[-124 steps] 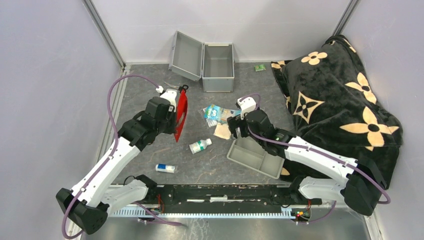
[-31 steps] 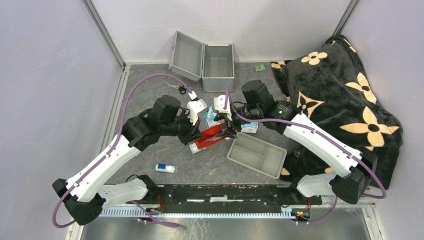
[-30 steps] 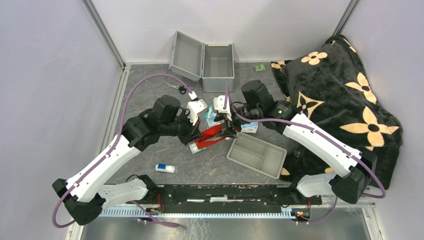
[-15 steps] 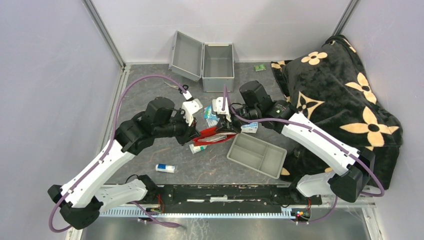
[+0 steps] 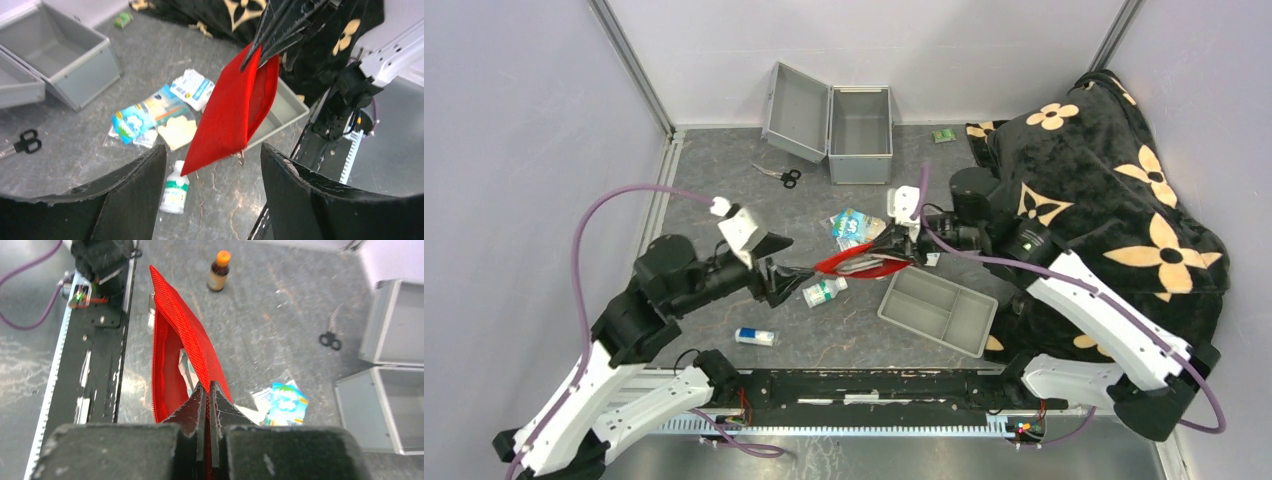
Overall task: Organize the medicine kit
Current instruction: Adjust the medicine pouch.
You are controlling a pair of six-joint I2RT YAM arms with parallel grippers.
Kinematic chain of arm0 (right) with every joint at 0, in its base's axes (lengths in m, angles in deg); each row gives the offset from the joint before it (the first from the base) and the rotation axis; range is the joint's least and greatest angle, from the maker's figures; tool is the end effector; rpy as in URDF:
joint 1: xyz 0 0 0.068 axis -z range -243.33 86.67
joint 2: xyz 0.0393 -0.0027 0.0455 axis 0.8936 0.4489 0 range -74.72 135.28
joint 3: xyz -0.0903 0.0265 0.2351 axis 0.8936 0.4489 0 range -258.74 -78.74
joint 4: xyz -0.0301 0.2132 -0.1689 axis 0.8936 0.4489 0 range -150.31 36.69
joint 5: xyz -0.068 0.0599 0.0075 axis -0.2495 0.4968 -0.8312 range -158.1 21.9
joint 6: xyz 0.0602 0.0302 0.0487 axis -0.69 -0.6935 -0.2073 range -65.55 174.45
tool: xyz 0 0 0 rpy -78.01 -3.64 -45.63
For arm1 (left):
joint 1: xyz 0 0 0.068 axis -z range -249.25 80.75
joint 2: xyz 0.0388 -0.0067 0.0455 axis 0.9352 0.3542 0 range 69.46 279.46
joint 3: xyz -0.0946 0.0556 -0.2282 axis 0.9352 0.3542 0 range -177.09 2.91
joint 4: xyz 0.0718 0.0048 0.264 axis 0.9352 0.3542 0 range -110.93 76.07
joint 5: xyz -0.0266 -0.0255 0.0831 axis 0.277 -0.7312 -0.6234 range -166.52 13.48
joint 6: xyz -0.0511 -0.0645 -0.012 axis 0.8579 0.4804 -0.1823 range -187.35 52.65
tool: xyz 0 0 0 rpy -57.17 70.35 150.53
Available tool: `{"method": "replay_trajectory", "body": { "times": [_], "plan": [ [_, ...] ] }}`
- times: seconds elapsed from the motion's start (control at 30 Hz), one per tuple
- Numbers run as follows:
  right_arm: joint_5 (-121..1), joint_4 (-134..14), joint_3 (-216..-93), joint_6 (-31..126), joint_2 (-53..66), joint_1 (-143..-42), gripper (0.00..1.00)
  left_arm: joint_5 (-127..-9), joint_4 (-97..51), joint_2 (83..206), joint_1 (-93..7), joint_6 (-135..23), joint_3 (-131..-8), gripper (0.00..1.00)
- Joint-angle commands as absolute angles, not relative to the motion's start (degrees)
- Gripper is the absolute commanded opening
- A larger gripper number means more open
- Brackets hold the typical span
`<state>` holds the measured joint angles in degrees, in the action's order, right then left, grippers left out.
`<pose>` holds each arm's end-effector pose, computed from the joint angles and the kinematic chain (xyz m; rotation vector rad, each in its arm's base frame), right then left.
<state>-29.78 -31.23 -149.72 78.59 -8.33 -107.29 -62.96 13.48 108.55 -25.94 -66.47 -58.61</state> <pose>0.1803 0.2365 0.3629 -1.4597 1.3780 0.8876 0.1250 -0.1412 0.3910 0.8268 1.6428 -0.7595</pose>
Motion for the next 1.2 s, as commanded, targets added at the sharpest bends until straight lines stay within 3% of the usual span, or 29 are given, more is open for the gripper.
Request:
{"method": "replay_trajectory", "body": {
  "times": [0.0, 0.3, 0.53, 1.17],
  "plan": [
    [-31.29, -41.44, -148.86, 69.39, -13.50, -106.05, 0.00, -62.68, 5.10, 102.44, -25.63, -66.20, -55.25, 0.76],
    [-20.73, -47.36, -150.04, 62.02, -15.12, -104.84, 0.00, -61.31, 0.42, 95.61, -25.70, -73.68, -49.92, 0.76],
    [-13.88, -48.68, -151.63, 59.80, -12.76, -104.83, 0.00, -59.61, 0.36, 98.46, -25.66, -78.87, -51.21, 0.68],
    [-13.08, -51.10, -149.69, 56.59, -11.54, -104.79, 0.00, -52.99, -0.75, 100.72, -25.66, -79.40, -52.02, 0.60]
  ]
}}
